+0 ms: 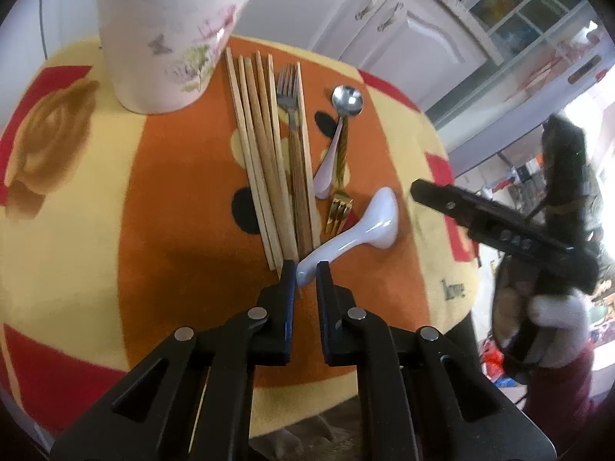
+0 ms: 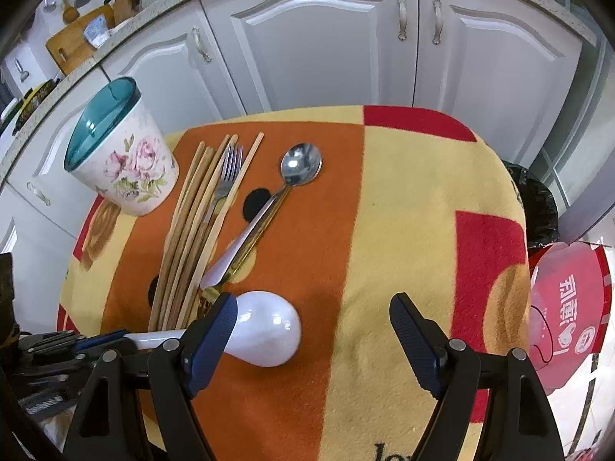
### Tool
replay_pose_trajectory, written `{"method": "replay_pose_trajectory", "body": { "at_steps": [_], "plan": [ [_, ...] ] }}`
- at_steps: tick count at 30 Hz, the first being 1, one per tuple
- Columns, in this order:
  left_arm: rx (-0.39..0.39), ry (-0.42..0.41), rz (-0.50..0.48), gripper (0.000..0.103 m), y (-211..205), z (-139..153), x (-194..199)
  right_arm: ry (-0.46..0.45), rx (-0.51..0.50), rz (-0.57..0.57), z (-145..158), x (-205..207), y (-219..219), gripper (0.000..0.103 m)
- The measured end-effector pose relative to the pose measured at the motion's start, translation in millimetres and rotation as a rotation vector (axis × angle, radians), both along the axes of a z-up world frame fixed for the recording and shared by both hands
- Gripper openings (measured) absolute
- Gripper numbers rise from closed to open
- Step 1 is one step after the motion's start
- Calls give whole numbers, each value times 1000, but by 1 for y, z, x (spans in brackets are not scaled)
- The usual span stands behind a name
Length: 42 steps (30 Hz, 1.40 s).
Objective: Organize utensils
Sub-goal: 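Lift the white spoon with the left tool while the right tool grasps the silver spoon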
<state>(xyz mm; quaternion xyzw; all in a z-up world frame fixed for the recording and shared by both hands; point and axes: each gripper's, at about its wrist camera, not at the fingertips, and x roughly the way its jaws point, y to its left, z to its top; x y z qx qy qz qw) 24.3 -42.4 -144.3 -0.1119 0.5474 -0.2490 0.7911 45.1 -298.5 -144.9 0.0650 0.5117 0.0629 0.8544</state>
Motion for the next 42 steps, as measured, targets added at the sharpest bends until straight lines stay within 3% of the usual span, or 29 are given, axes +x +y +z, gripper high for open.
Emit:
{"method": "replay_pose_trajectory", "body": {
  "at_steps": [9,13,17,24,27,30,42],
  "plan": [
    [-49,-140,15,4,24,71,-1,-41,20,-7,2,33,-4,80],
    [-54,-168,31,4,32,87,2,-44,31,-25,-8,58,-8,80],
    [-63,-190,58,4,45,101,2,-37,89,-74,-17,84,-19,58],
    [-66,-244,111,4,72,134,3,-30,140,-49,-29,118,-20,50],
    [-54,-267,137,4,83,147,7,-28,169,-25,-33,130,-20,25],
    [-36,-289,169,4,94,156,11,-30,177,-1,-35,134,-17,7],
    [16,-347,271,4,128,174,33,-117,155,37,10,113,-17,2]
  ]
}}
